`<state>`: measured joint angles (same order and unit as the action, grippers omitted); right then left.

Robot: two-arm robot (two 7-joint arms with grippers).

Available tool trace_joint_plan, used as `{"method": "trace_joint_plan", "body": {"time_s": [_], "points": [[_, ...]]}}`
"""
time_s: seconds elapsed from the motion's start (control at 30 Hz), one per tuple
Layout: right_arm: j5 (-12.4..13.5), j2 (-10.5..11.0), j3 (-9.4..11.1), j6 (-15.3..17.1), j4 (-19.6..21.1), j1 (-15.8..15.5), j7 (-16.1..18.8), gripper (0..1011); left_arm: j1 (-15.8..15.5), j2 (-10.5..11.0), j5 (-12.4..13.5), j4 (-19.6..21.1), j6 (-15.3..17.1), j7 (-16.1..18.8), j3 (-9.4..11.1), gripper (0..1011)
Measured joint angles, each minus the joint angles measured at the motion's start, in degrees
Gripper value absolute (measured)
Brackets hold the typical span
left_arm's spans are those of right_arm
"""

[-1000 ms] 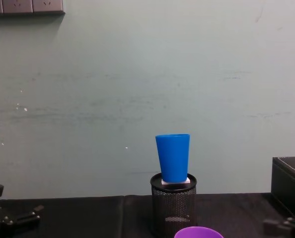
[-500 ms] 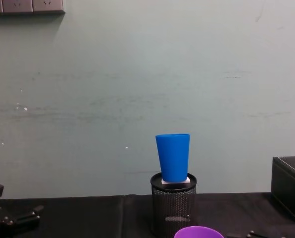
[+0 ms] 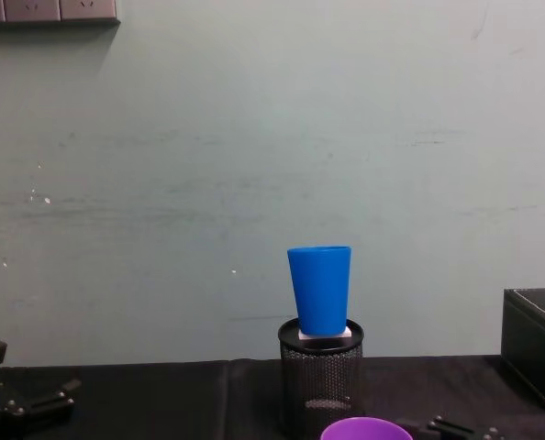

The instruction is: Pick up one cup with a gripper and tap it against the other cup.

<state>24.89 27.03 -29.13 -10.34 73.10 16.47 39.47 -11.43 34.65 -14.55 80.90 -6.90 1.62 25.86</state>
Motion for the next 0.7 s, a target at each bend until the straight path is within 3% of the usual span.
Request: {"method": "trace_joint_plan", "body": {"time_s": [0.7], "points": [[1.15,-2.75,0.29,-0.65,-3.76,1.43,1.12,1003,0.00,0.00,0.00,0.00,0.00,0.00,0.00,1000]]}}
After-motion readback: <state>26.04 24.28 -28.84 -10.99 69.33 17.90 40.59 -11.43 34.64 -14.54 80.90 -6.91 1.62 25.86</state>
